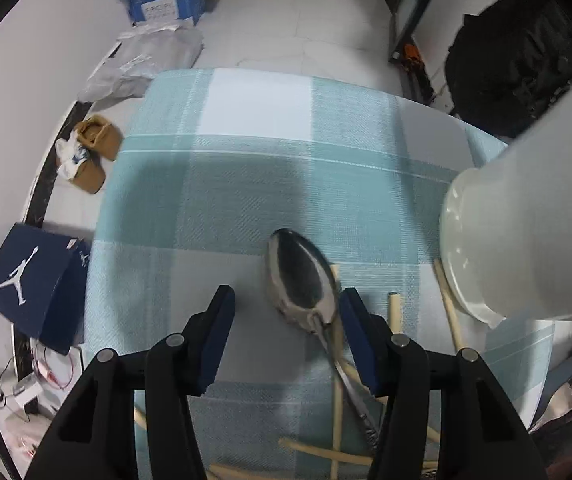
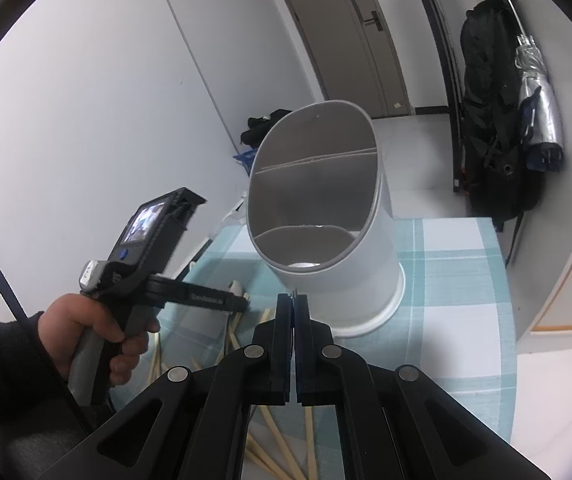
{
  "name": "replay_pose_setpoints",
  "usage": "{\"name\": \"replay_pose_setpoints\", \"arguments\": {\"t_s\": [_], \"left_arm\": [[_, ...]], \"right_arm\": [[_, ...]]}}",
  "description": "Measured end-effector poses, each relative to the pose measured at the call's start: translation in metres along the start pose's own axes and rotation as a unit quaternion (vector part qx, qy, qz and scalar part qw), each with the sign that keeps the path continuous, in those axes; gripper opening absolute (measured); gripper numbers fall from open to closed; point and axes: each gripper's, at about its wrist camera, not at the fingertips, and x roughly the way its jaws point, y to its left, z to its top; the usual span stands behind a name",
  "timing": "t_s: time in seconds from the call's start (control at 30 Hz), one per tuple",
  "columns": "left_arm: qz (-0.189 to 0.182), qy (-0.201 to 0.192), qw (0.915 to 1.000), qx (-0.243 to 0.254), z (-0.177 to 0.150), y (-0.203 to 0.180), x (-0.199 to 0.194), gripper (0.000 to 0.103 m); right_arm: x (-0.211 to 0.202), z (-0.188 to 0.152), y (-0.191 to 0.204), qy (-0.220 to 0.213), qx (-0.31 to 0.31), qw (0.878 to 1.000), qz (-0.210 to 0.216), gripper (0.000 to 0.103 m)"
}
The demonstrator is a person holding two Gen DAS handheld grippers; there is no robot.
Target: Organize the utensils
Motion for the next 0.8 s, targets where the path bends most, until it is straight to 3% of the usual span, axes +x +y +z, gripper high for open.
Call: {"name": "replay_pose_setpoints", "arguments": {"t_s": [0.2,0.47,0.53,0.6,0.77,0.8], "left_arm": [[0.048,-0.011,0.9982,0.033,-0.004,-0.009,0.003,0.05],[0.035,-0.007,0.9993,0.007,0.0,-0.002,0.005,0.05],[0.027,-0.009,0.9996,-0.002,-0.002,-0.003,0.006,0.044],[0.025,-0.009,0.9996,-0.005,-0.002,-0.006,0.007,0.031],[0.014,-0.021,0.9996,-0.009,-0.002,-0.009,0.007,0.025],[0.004,-0.025,0.9996,-0.016,-0.001,-0.007,0.006,0.012]], "right_arm": [[0.001,0.001,0.0,-0.002,0.002,1.0,0.002,0.001],[-0.001,-0.002,0.004,-0.002,-0.007,1.0,0.003,0.001],[-0.001,-0.002,0.004,-0.002,-0.004,1.0,0.003,0.001],[-0.001,-0.001,0.004,-0.002,-0.002,1.0,0.005,0.001],[-0.003,-0.001,0.003,-0.004,-0.004,1.0,0.004,0.001],[-0.003,-0.001,0.004,-0.004,-0.005,1.0,0.003,0.001]]}}
